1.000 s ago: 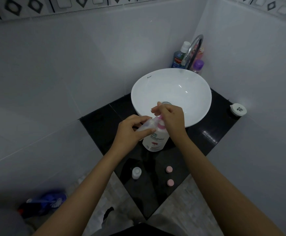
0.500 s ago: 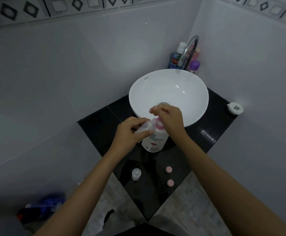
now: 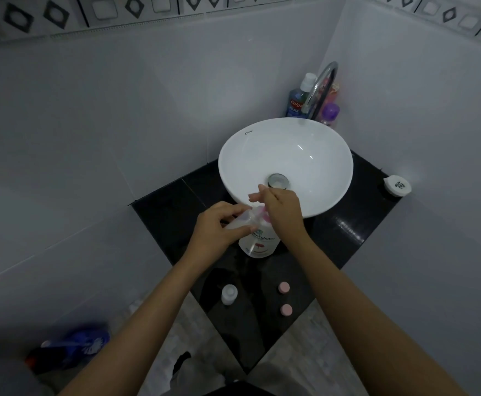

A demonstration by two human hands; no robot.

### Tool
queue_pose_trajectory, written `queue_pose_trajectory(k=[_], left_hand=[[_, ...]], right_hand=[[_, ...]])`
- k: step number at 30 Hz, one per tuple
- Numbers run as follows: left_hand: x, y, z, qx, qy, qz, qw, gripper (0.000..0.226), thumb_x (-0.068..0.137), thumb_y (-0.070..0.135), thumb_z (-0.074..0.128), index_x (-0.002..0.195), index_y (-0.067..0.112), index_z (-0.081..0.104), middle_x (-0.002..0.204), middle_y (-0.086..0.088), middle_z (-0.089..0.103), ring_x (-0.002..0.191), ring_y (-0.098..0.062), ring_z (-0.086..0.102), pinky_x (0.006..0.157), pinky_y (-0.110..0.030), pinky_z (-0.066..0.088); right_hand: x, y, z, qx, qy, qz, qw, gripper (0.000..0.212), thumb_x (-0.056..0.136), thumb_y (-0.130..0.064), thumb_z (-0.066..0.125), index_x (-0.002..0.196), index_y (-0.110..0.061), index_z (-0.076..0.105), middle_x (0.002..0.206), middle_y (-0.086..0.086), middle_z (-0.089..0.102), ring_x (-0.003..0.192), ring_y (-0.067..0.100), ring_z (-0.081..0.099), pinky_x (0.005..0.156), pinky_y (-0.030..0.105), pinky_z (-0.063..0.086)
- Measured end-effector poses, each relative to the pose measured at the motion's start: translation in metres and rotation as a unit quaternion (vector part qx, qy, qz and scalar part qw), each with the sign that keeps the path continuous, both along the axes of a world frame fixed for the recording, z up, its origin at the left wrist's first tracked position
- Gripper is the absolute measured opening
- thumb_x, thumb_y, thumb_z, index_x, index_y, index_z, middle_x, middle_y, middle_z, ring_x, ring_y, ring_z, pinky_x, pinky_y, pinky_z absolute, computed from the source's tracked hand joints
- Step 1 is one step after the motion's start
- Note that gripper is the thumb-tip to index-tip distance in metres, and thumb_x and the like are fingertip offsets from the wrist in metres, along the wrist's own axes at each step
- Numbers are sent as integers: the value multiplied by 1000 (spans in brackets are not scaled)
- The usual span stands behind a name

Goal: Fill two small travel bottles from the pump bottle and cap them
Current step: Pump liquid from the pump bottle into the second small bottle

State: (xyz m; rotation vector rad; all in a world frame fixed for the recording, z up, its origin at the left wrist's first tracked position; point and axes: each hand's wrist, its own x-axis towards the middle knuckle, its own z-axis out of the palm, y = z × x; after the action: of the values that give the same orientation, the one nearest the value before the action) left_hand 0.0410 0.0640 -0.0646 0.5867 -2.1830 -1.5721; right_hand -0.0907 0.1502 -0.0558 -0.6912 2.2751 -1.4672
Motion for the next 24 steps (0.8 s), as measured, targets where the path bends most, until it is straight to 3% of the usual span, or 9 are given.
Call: queue_pose_trajectory(k=[3, 6, 8, 13, 16, 19, 21, 24], left_hand=[[0, 0, 3, 5, 8, -9, 1000, 37, 74, 26, 78, 110, 24, 70, 99, 7, 65, 87, -5, 63, 79, -23, 55], [-2, -1, 6, -2, 17, -6, 1000, 36, 74, 28, 78, 109, 25, 70, 98, 10, 64, 85, 2, 61, 76, -16, 53], [-2, 0, 7, -1, 23, -7, 1000, 35, 74, 27, 78, 108, 28, 69, 97, 10, 64, 84, 4, 61, 74, -12, 51], [-3, 1, 5, 1, 30, -8, 1000, 31, 74, 29, 78, 103, 36, 68, 96, 11, 64, 85, 2, 62, 75, -13, 52], [-3, 0, 2, -4, 15, -5, 1000, 29, 74, 32, 77, 99, 44, 66, 95, 13, 64, 84, 3, 62, 74, -12, 52], [-2, -1, -1, -11, -6, -13, 1000, 31, 75, 30, 77, 99, 43, 65, 96, 15, 64, 85, 2, 61, 73, -15, 53], [-1, -2, -2, -10, -10, -18, 1000, 32, 74, 27, 79, 97, 44, 64, 97, 15, 64, 85, 2, 61, 73, -15, 53], [-4, -2, 1, -9, -6, -19, 1000, 30, 72, 24, 80, 98, 32, 66, 98, 11, 66, 85, 0, 62, 72, -16, 54]], right_hand=[[-2, 0, 15, -31, -16, 10, 999, 23, 92, -24, 56, 93, -9, 74, 82, -9, 70, 77, 0, 64, 72, 23, 50], [-2, 0, 24, -89, -37, -29, 995, 26, 92, -24, 59, 94, -2, 73, 88, 9, 74, 81, 20, 69, 72, 27, 55], [-2, -1, 24, -86, -40, -35, 995, 31, 93, -24, 56, 88, 1, 73, 86, 14, 74, 78, 23, 69, 74, 30, 55], [0, -1, 13, -55, -9, -25, 998, 36, 96, -20, 49, 82, -1, 75, 80, 8, 74, 68, -1, 64, 67, 13, 49], [1, -1, 2, -69, -40, -30, 996, 35, 96, -21, 48, 78, -7, 75, 86, -1, 74, 78, -4, 64, 71, 27, 52], [4, -1, -6, -64, -39, -27, 997, 36, 96, -20, 47, 73, -8, 72, 97, 3, 75, 100, 10, 66, 90, 40, 52], [4, 1, -7, -47, -27, -19, 998, 36, 96, -22, 47, 75, -7, 73, 99, 4, 75, 99, 11, 65, 93, 43, 51], [1, 3, 2, -29, -14, 2, 999, 32, 94, -24, 50, 79, -9, 73, 91, 0, 74, 83, 11, 65, 83, 41, 54]])
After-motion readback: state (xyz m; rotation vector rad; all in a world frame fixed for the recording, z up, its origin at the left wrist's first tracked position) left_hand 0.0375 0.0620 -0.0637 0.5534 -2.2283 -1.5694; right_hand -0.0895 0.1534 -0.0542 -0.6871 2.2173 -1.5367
